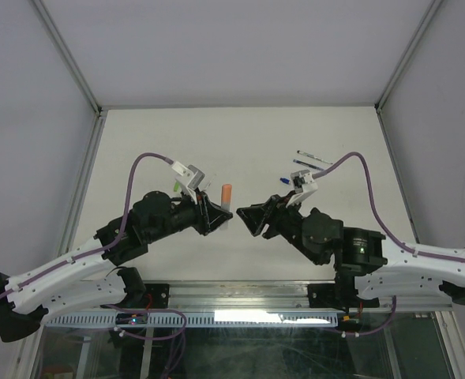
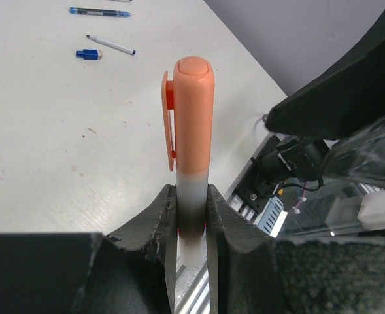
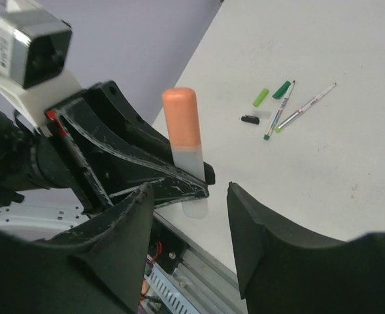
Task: Insert the pens into the pen caps
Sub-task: Insert the pen cap onto the pen, then place the pen at the center of the board.
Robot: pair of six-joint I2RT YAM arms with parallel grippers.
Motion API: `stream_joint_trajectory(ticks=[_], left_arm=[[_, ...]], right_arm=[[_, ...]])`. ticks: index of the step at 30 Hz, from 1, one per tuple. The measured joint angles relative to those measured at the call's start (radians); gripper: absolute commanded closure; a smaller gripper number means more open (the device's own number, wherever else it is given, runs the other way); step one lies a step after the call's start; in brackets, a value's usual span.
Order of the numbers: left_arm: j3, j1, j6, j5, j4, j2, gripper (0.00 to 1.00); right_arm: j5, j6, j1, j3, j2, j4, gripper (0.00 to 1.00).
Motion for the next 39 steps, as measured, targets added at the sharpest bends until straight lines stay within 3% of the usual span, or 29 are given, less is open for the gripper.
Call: stream_joint_trajectory(ticks=[18, 22, 26, 33, 35, 39], left_arm=[[-0.023, 0.000, -0.077, -0.004, 0.051, -0.011, 1.00], [-0.023, 0.000, -0.088, -0.004, 0.064, -0.011, 1.00], [-0.025, 0.000, -0.098, -0.003, 0.074, -0.012, 1.00], [-0.055, 0.000, -0.110, -0.004, 0.087, -0.013, 1.00], [-0.055, 0.000, -0.112, -0.004, 0.089, -0.017, 1.00], [-0.056, 0.000, -0.116, -0.004, 0.096, -0.027, 1.00]], right_arm=[[-0.167, -0.046, 0.001, -0.112, 0.100, 0.127, 0.43], [-0.163, -0.048, 0.001, -0.111, 0.145, 0.134, 0.46], [-0.140, -0.044, 0.001, -0.110, 0.180, 0.134, 0.56], [-0.129, -0.052, 0.001, -0.110, 0.192, 0.161, 0.50], [-0.129, -0.056, 0.004, -0.110, 0.193, 0.167, 0.54], [-0.126, -0.059, 0.006, -0.110, 0.193, 0.186, 0.72]])
